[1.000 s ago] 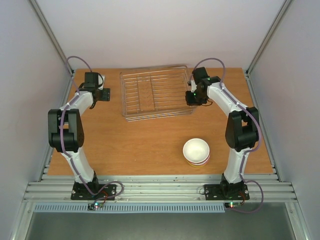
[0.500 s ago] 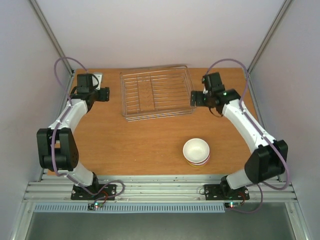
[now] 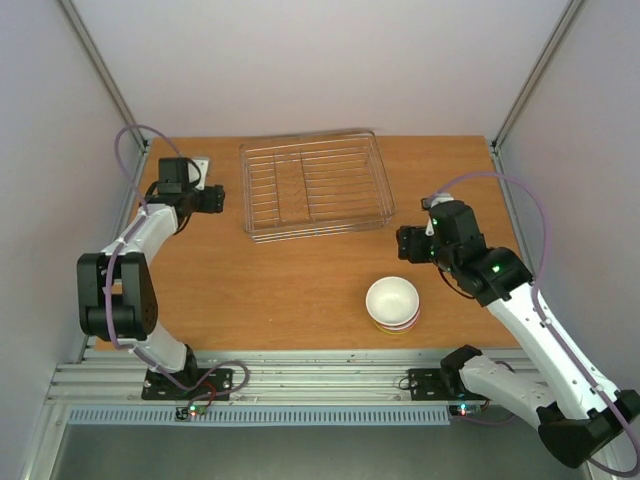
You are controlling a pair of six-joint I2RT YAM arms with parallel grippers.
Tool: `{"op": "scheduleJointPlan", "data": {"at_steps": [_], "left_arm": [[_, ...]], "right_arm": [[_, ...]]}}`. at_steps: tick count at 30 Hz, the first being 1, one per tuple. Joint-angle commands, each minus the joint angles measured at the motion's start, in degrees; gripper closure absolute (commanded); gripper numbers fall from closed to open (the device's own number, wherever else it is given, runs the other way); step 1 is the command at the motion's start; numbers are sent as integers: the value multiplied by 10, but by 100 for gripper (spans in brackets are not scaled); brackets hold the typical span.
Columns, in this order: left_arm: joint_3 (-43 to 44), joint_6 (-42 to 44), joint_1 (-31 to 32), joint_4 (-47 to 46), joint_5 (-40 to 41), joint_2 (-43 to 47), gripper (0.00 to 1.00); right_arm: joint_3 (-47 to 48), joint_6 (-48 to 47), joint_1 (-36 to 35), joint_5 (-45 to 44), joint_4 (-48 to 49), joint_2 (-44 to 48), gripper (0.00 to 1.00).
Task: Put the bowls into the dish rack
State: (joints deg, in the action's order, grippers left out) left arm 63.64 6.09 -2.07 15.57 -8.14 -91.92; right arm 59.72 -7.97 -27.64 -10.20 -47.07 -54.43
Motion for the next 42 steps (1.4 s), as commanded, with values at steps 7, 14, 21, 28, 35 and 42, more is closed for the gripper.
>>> {"op": "scheduleJointPlan", "data": {"at_steps": [7, 14, 21, 28, 35, 42], "left_arm": [[0, -7, -1, -28, -4, -5, 20], [-5, -3, -1, -24, 0, 5, 20], [-6, -5, -1, -27, -3, 2, 20], [-7, -9, -1, -29, -10, 0, 20], [-9, -9, -1, -30, -11, -2, 20], [-10, -11, -1, -29, -13, -4, 20]], "right_arm": [[21, 40, -13, 7, -200, -90, 56], [-5, 53, -29, 40, -191, -103, 64], [-19, 111, -81, 20, -202, -126, 66], [-30, 141, -107, -18, -217, -148, 67], [-16, 163, -129, -69, -249, -161, 63], [23, 175, -201, -100, -249, -156, 65]]}}
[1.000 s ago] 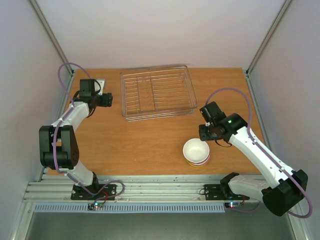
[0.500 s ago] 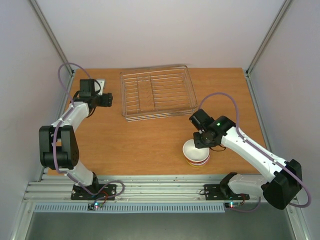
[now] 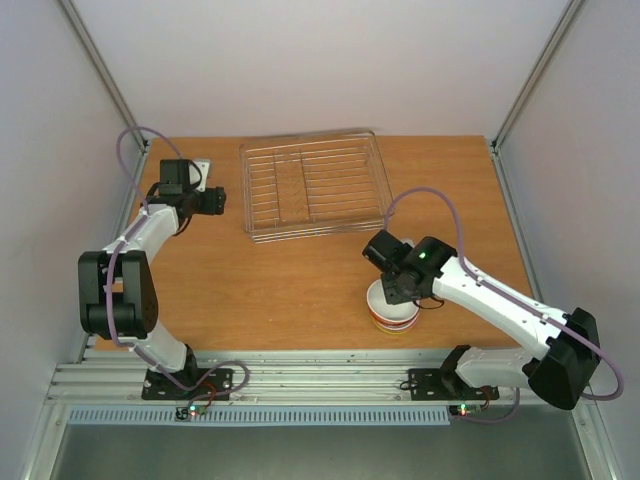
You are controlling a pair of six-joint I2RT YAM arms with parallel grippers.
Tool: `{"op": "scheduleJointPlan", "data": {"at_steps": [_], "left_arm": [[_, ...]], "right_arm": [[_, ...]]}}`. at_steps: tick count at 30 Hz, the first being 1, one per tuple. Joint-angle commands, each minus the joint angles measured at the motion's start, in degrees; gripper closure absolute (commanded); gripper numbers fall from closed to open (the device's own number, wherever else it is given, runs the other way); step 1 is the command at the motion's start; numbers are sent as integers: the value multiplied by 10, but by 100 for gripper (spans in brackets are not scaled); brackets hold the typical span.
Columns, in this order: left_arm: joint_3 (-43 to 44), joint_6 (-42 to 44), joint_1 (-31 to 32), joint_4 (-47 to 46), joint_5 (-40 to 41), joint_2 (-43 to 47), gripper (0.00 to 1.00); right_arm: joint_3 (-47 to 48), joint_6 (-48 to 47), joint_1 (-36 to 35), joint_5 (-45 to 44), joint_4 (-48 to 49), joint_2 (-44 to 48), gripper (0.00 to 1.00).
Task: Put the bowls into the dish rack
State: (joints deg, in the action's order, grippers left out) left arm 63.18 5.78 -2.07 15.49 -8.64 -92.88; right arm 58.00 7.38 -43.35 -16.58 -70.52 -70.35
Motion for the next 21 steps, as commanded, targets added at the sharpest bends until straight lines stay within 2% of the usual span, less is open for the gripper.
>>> {"op": "scheduleJointPlan", "data": {"at_steps": [1, 9, 14, 21], "left_arm": [[-5, -8, -1, -28, -8, 5, 20], [-6, -9, -1, -27, -9, 8, 20], [-7, -9, -1, -27, -10, 10, 20], [-6, -11, -1, -26, -15, 6, 20]], "right_arm": [[50, 22, -59, -41, -15, 0, 65], [107, 8, -161, -23, -1, -56, 65], [101, 13, -176, -18, 2, -87, 65], [102, 22, -184, -31, -1, -85, 65]]}}
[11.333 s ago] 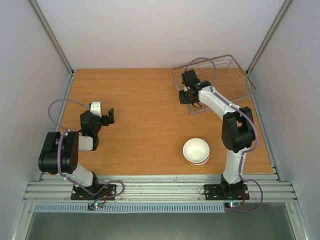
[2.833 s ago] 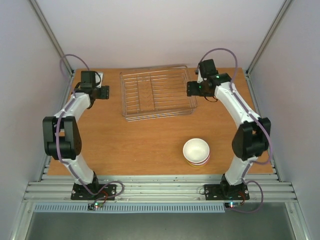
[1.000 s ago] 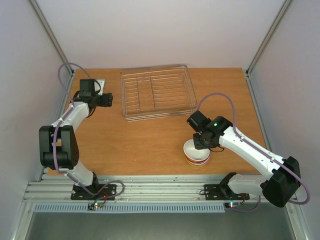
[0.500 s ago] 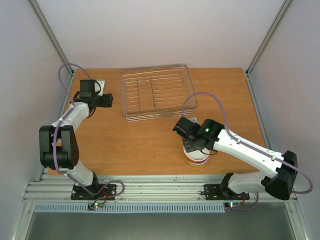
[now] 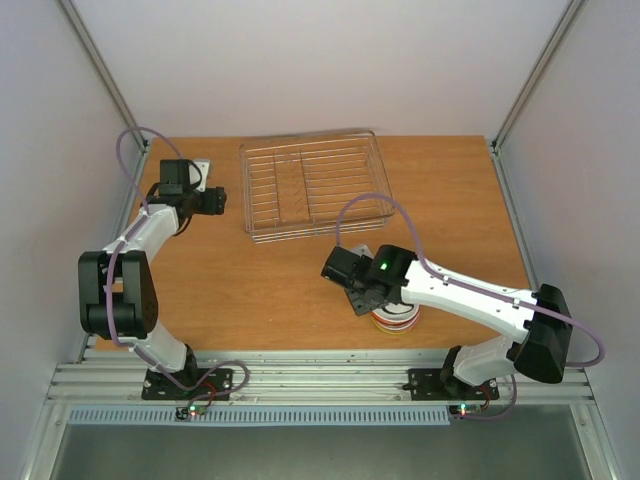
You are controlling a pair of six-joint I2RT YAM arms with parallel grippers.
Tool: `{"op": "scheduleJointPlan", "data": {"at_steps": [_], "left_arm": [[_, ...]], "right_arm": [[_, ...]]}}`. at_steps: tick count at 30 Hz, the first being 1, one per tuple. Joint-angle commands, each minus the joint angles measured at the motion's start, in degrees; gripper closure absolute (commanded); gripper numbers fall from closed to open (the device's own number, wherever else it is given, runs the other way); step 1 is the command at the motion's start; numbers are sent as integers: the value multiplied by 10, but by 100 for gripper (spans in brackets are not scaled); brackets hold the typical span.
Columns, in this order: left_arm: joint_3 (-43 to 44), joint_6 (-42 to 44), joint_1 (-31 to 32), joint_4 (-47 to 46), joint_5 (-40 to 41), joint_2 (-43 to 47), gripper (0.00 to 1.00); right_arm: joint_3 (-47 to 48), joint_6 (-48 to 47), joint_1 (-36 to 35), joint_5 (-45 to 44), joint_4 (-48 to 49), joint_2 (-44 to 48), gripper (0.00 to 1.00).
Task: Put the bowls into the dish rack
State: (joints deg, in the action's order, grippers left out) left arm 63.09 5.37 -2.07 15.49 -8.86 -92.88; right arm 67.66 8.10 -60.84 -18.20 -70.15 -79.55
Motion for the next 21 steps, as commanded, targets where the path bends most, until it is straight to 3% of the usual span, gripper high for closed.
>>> {"op": "scheduleJointPlan", "data": {"at_steps": [1, 5, 9, 12, 15, 21], "left_arm": [[-3, -7, -1, -21, -21, 7, 20], [34, 21, 15, 72, -113, 12, 27], [41, 84, 104, 117, -100, 52, 27], [67, 96, 146, 160, -153, 63, 26], [103, 87, 195, 193, -184, 59, 26], [156, 59, 345, 222, -146, 14, 26]], "right_arm": [[8, 17, -10, -24, -4, 14, 63], [21, 8, -10, -81, 1, 52, 56], [41, -6, 19, -141, -23, 70, 49], [41, 4, 100, -133, -36, 75, 46], [2, -24, 217, -68, 20, 92, 44], [-49, -82, 357, -4, 91, 82, 44]]}}
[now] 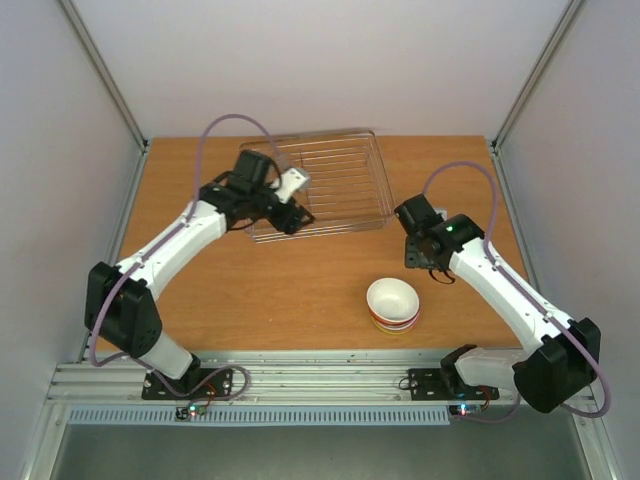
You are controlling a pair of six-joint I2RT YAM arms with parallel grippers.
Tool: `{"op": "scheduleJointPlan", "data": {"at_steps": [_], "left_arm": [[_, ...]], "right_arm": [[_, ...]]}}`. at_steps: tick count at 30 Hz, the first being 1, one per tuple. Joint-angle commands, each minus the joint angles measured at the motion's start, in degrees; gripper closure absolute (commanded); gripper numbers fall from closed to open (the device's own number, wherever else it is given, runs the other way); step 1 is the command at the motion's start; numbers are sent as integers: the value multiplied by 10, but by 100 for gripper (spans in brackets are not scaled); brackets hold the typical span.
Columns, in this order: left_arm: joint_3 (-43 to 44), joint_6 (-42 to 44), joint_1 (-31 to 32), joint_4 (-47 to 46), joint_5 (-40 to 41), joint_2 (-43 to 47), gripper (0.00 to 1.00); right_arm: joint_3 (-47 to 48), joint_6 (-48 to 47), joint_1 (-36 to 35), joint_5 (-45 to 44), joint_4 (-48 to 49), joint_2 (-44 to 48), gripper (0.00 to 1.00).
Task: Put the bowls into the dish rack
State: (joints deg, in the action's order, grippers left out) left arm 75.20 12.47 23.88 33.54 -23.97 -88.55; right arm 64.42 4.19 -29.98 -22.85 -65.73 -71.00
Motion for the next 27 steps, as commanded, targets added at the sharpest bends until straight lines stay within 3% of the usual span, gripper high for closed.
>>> {"op": "scheduleJointPlan", "data": {"at_steps": [1, 8, 12, 27], "left_arm": [[50, -16, 122, 53, 18, -43, 26], [135, -47, 262, 96, 69, -158, 21], [159, -55, 271, 105, 54, -185, 16], [213, -76, 316, 185, -4, -229, 20]], "right_arm": [[-21, -57, 65, 49, 55, -3, 44], [-43, -75, 117, 75, 85, 17, 43], [-47, -76, 118, 76, 87, 19, 43], [-54, -82, 118, 68, 99, 5, 43]]}}
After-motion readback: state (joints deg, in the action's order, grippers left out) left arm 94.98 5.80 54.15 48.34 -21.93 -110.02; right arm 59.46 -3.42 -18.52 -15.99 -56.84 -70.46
